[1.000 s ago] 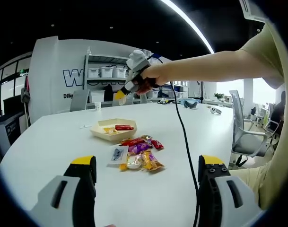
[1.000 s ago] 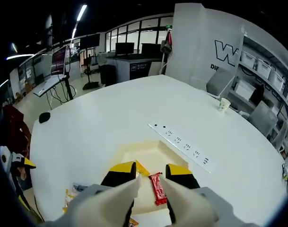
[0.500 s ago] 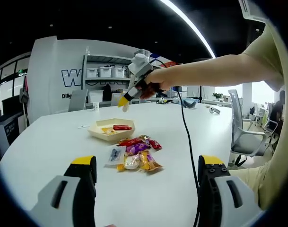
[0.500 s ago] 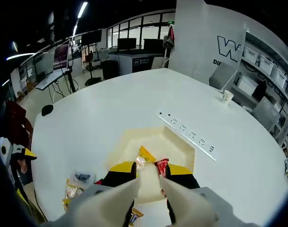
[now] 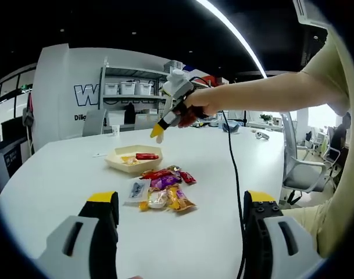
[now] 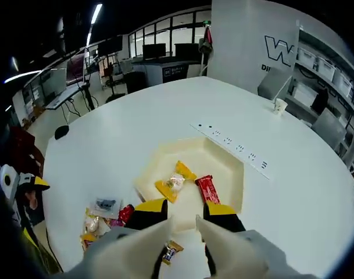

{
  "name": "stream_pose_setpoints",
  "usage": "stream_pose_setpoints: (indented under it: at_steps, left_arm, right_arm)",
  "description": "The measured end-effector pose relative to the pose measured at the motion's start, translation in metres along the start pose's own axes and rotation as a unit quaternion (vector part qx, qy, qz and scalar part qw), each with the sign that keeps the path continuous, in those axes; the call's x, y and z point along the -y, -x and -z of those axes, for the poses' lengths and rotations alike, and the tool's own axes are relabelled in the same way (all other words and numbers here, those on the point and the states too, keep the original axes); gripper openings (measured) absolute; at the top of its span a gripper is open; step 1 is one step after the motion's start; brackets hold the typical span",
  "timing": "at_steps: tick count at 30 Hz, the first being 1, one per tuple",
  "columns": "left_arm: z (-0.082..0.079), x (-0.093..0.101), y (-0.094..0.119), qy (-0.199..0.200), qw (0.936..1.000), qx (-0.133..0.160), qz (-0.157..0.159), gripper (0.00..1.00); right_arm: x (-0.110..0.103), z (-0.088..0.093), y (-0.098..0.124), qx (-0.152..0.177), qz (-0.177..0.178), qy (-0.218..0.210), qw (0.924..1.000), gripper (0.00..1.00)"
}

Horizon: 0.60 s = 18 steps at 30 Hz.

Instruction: Place the target food into the container with the food tongs after gripping and lifting it, then release it inside without dropping or visibly crushing the food.

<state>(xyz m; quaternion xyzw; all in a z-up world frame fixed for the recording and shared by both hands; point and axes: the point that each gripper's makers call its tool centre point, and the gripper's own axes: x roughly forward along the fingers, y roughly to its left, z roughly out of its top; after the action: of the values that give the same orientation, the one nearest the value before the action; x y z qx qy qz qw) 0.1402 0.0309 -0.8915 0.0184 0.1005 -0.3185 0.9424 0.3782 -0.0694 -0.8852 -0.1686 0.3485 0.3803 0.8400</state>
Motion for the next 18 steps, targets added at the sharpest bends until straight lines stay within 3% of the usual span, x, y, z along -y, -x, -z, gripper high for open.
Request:
stream_pose_setpoints:
  at_steps: [18]
  left_arm:
    - [0.003,0.006,-0.003,0.001,1.0000,-0.003,0.005,0.87]
  right_arm:
    - [-0.011,0.044,0.002,-0.027,-0.009,-0.043,0.9987,0.21]
